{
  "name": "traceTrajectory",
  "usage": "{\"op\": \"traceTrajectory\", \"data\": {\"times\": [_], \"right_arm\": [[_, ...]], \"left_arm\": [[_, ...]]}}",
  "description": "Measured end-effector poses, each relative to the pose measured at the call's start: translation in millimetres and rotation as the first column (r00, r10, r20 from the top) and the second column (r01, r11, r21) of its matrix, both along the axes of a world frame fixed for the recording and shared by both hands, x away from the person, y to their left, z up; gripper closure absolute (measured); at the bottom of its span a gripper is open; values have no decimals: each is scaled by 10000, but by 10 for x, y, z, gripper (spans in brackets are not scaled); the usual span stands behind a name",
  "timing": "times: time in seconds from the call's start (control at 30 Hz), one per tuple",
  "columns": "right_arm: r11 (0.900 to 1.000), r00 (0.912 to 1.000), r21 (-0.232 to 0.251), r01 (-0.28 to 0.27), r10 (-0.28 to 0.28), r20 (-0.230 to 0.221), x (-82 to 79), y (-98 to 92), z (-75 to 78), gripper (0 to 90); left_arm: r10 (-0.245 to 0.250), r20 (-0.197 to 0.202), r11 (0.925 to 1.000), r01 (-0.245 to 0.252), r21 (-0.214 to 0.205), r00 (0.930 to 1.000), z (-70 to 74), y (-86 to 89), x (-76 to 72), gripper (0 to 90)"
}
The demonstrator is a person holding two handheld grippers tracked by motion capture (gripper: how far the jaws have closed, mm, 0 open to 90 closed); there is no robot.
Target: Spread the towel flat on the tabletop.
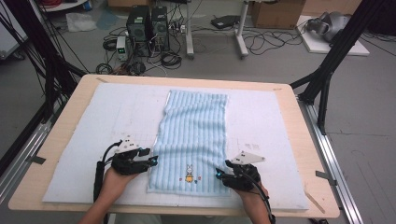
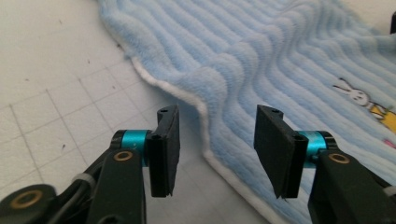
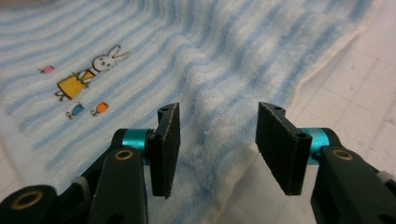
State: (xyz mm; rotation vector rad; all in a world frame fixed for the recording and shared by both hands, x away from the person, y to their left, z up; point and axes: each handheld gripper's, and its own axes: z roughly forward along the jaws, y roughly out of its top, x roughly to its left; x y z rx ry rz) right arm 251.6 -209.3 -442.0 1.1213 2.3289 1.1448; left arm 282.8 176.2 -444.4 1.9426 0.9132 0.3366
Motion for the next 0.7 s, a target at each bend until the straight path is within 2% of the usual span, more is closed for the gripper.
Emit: {"op": "traceTrajectory", "data": {"times": [0.03, 0.07, 0.1, 0.13, 0.17, 0.2, 0.3, 0.33, 0.4, 0.43, 0.47, 0.5, 0.53, 0.57, 0.6, 0.67, 0.7], "right_arm": [[10000, 10000, 0, 0, 0, 0, 0, 0, 0, 495], [9999, 9999, 128, -19, 17, 140, -69, -22, 22, 498], [9999, 9998, 145, -22, 20, 175, -101, -17, 28, 497], [9999, 9998, 145, -22, 20, 175, -101, -17, 28, 497], [9999, 9999, 130, -107, 106, 86, -156, 15, 32, 498], [9998, 9999, 118, -134, 132, 111, -181, 30, 29, 500], [9999, 9999, 53, -107, 107, -4, -220, 54, 20, 508], [9999, 9999, -72, -142, 142, 0, -248, 64, 10, 537], [9998, 9999, -118, -141, 141, -59, -257, 67, 0, 555], [9995, 9998, -298, -137, 132, -160, -264, 72, -28, 606], [9993, 9997, -359, -133, 126, -193, -263, 74, -40, 638], [9991, 9999, -425, -87, 82, -130, -265, 71, -39, 701], [9988, 9998, -496, -36, 27, -184, -265, 65, -30, 747], [9984, 9997, -560, -74, 62, -222, -259, 54, -23, 802], [9977, 9997, -671, -110, 94, -234, -258, 43, -16, 825], [9973, 9992, -692, -258, 236, -321, -255, 30, -7, 844], [9966, 9988, -753, -336, 308, -371, -257, 28, 0, 847]], "left_arm": [[0, 0, 10000, 0, 0, 10000, 0, 0, 0, 504], [-172, 86, 9998, 173, -99, 9998, 1, 3, -41, 506], [-576, 194, 9982, 579, -165, 9982, -3, -4, -113, 509], [-576, 194, 9982, 579, -165, 9982, -3, -4, -113, 515], [-1023, 236, 9944, 1029, -250, 9945, -11, -31, -170, 522], [-1023, 236, 9944, 1029, -250, 9945, -11, -31, -170, 528], [-1591, 253, 9870, 1596, -183, 9869, -21, -72, -245, 543], [-1753, 195, 9844, 1756, -126, 9843, -28, -85, -266, 580], [-2118, -5, 9773, 2118, 80, 9773, -51, -107, -297, 598], [-2419, -72, 9695, 2420, 391, 9703, -53, -138, -325, 636], [-2419, -72, 9695, 2420, 391, 9703, -53, -138, -325, 661], [-2553, -148, 9649, 2557, 593, 9668, -60, -153, -333, 683], [-2715, -113, 9572, 2712, 1010, 9624, -65, -190, -364, 695], [-2639, -24, 9580, 2624, 1156, 9645, -65, -200, -382, 730], [-2542, -74, 9607, 2534, 1132, 9671, -65, -199, -396, 765], [-2567, -322, 9609, 2587, 986, 9660, -57, -178, -401, 865], [-2567, -322, 9609, 2587, 986, 9660, -57, -178, -401, 875]]}}
